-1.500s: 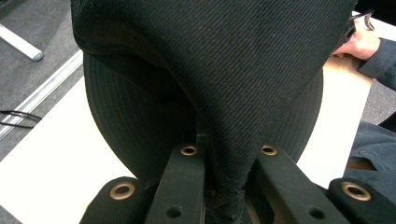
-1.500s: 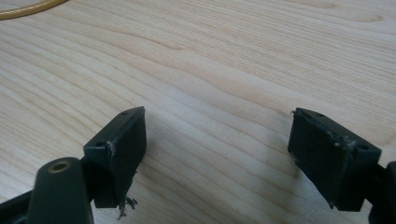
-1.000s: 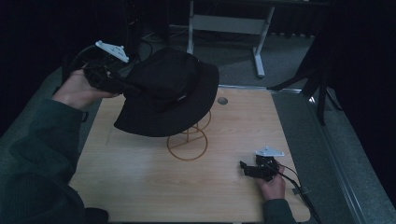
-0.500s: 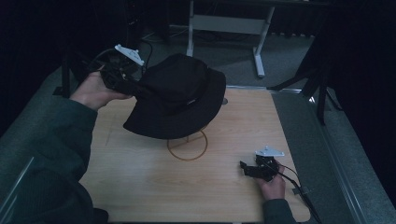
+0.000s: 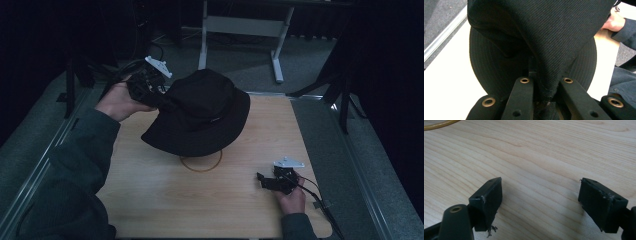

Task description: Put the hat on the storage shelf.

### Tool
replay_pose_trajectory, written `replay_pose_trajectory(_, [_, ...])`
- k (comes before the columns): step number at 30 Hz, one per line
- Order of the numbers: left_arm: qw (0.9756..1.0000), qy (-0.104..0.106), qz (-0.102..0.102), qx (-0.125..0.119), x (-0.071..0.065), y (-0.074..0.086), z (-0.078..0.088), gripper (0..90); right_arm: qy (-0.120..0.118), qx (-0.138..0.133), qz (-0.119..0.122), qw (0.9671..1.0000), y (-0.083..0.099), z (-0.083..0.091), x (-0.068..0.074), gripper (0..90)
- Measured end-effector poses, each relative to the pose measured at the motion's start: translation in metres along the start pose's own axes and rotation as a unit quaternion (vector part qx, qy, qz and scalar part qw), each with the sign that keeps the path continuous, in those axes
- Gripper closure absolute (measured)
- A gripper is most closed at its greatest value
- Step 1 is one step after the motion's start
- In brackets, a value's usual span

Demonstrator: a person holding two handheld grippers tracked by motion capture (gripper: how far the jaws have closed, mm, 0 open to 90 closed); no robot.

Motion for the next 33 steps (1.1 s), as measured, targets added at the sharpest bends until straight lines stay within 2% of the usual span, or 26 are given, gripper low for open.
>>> replay_pose_trajectory(3, [1.0, -0.001, 0.002, -0.001, 0.0, 0.0, -0.002, 86.9, 0.0, 0.0, 0.0, 1.0, 0.0, 0.0, 0.0, 19.3])
replay_pose_trajectory(4, [1.0, -0.001, 0.0, 0.003, -0.001, -0.001, -0.007, 86.3, 0.0, 0.0, 0.0, 1.0, 0.0, 0.0, 0.0, 19.3])
replay_pose_trajectory(9, [0.9999, -0.009, 0.007, -0.007, 0.001, -0.004, -0.014, 81.0, 0.0, 0.0, 0.001, 1.0, 0.0, 0.0, 0.0, 19.3])
replay_pose_trajectory(11, [0.9999, -0.009, 0.006, -0.001, 0.001, -0.003, -0.018, 79.1, 0.0, 0.0, 0.001, 1.0, 0.0, 0.0, 0.0, 19.3])
replay_pose_trajectory(14, [0.9996, -0.021, 0.003, 0.016, 0.003, 0.002, -0.023, 79.3, 0.0, 0.0, 0.001, 1.0, 0.0, 0.0, 0.0, 19.3])
replay_pose_trajectory(19, [0.9996, -0.01, 0.006, 0.027, 0.001, 0.014, -0.025, 85.3, -0.001, 0.0, 0.001, 1.0, 0.0, 0.0, 0.0, 19.1])
replay_pose_trajectory(21, [0.9996, -0.01, 0.006, 0.027, 0.001, 0.014, -0.025, 86.2, -0.001, 0.0, 0.001, 1.0, 0.0, 0.0, 0.0, 19.1])
replay_pose_trajectory(25, [0.9987, 0.004, 0.003, 0.05, -0.003, 0.03, -0.026, 86.8, 0.0, 0.0, 0.0, 1.0, 0.0, 0.0, 0.0, 19.1])
replay_pose_trajectory(26, [0.9988, 0.004, 0.008, 0.048, -0.003, 0.031, -0.026, 84.6, 0.0, 0.0, 0.0, 1.0, 0.0, 0.0, 0.0, 19.1])
replay_pose_trajectory(29, [0.9994, 0.006, 0.032, 0.012, 0.001, 0.026, -0.019, 70.2, -0.001, 0.0, 0.0, 1.0, 0.0, 0.0, 0.0, 19.2])
replay_pose_trajectory(31, [0.9993, -0.001, 0.038, -0.002, 0.004, 0.023, -0.013, 60.6, -0.001, 0.0, -0.001, 1.0, 0.0, 0.0, 0.0, 19.2])
replay_pose_trajectory(33, [0.9991, -0.002, 0.041, -0.013, 0.005, 0.021, -0.008, 55.4, -0.001, 0.0, -0.001, 1.0, 0.0, 0.0, 0.0, 19.1])
Point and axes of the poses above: each handheld gripper's, and its own axes: z roughly backward along the jaws, y roughly out of its underside, x roughly to its left, the point moved 9 cm from there along -z, roughly forward along the jaws, and after that the axes turned 13 degrees about -x, right-handed, at the moved point
